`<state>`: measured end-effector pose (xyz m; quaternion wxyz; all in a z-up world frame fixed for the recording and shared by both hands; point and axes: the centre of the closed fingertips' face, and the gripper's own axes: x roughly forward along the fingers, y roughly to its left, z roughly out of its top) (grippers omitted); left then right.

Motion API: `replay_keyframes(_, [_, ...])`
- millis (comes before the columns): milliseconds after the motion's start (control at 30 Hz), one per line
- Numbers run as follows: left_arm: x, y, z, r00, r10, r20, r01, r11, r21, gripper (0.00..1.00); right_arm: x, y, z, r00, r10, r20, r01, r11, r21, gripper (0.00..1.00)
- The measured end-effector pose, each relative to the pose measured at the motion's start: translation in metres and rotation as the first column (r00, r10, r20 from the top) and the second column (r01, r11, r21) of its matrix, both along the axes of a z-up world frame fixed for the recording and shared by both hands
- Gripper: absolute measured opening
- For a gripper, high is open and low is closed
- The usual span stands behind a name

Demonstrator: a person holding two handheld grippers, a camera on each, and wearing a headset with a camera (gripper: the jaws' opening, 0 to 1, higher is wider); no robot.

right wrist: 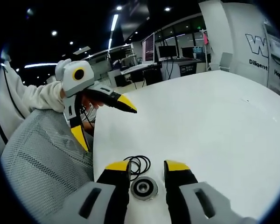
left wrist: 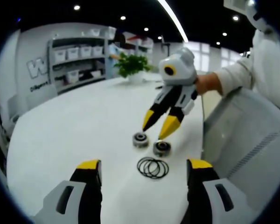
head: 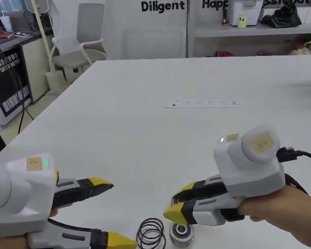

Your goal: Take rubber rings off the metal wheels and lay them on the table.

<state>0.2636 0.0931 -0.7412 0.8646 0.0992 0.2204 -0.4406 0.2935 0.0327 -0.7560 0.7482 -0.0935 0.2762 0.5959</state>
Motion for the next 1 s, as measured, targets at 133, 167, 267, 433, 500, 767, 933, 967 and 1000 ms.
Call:
replay_keyframes(133, [-0.001,0.0,0.001,1.0,0.002,0.001,-0.002,1.0,-0.006,0.77,0.003,-0.005,0.009,1.0,-0.017,0.0,0.017,1.0,0.017,0.33])
replay_keyframes(167, [-0.001,0.0,0.001,1.0,0.002,0.0,-0.002,1.0,-0.008,0.77,0.002,-0.007,0.011,1.0,-0.018,0.003,0.018,1.0,0.021,0.34])
replay_keyframes(267, [-0.001,0.0,0.002,1.0,0.007,-0.003,-0.007,1.0,-0.016,0.8,0.001,-0.011,0.019,0.999,-0.02,0.029,0.019,0.999,0.031,0.38])
replay_keyframes(433, [-0.002,0.0,0.006,1.0,0.017,-0.001,-0.017,0.999,-0.039,0.84,-0.001,-0.018,0.029,0.999,-0.04,0.032,0.038,0.998,0.057,0.45])
replay_keyframes(500, [-0.002,0.001,0.008,1.0,0.026,0.001,-0.026,0.998,-0.051,0.85,0.0,-0.021,0.033,0.998,-0.048,0.047,0.045,0.997,0.062,0.47])
replay_keyframes(767, [-0.002,0.004,0.011,0.999,0.048,-0.001,-0.047,0.995,-0.089,0.87,-0.003,-0.037,0.037,0.997,-0.078,0.03,0.076,0.995,0.066,0.6])
replay_keyframes(933, [-0.003,0.005,0.011,0.999,0.054,-0.004,-0.054,0.994,-0.098,0.87,-0.001,-0.05,0.041,0.993,-0.113,0.022,0.11,0.99,0.085,0.67])
replay_keyframes(967, [-0.003,0.005,0.011,0.998,0.055,-0.007,-0.056,0.994,-0.097,0.87,-0.001,-0.052,0.041,0.993,-0.114,0.023,0.112,0.99,0.089,0.67])
replay_keyframes(1000, [-0.003,0.005,0.011,0.998,0.056,-0.008,-0.057,0.994,-0.096,0.87,-0.001,-0.055,0.042,0.993,-0.118,0.024,0.115,0.989,0.09,0.68])
